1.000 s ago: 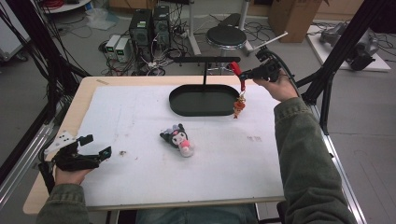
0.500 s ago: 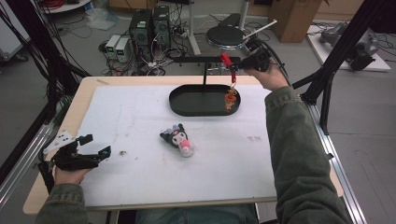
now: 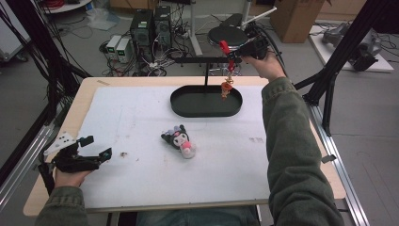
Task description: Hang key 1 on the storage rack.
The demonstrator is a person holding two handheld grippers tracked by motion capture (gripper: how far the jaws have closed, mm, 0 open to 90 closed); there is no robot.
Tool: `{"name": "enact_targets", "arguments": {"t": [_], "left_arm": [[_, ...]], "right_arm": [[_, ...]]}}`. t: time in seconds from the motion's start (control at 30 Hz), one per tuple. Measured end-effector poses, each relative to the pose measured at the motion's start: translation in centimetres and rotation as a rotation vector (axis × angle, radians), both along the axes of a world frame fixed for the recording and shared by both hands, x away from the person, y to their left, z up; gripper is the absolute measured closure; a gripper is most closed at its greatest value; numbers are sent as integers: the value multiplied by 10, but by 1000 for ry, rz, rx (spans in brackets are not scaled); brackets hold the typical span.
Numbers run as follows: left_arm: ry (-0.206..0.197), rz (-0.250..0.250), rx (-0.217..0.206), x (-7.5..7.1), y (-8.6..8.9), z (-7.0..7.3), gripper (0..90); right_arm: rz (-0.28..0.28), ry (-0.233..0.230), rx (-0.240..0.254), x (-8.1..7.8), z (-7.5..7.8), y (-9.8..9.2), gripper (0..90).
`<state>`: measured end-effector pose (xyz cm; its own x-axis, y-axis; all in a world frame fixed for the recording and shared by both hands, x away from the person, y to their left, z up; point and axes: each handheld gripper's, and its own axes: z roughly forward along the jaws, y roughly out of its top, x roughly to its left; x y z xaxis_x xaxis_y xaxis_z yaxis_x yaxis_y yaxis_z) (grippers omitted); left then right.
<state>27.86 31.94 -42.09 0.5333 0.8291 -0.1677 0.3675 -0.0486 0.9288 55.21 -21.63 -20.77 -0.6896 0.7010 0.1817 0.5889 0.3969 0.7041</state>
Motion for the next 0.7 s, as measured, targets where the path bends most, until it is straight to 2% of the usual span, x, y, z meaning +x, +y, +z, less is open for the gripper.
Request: {"name": "enact_targets", "arguments": {"t": [0.2,0.37,0.47,0.63,0.7], "left_arm": [[1,0,-3,0,0,0,18],[6,-9,-1,1,-1,-1,18],[5,-10,-2,2,-1,-1,18],[7,-11,-4,2,0,-1,18],[8,-12,-2,2,0,-1,18]], "right_arm": [[-20,3,-2,7,-1,5,744],[-35,-3,28,11,-3,10,744],[-40,-18,24,14,-4,15,744],[-59,-12,46,21,-8,24,742],[-66,-18,37,24,-11,27,742]]}}
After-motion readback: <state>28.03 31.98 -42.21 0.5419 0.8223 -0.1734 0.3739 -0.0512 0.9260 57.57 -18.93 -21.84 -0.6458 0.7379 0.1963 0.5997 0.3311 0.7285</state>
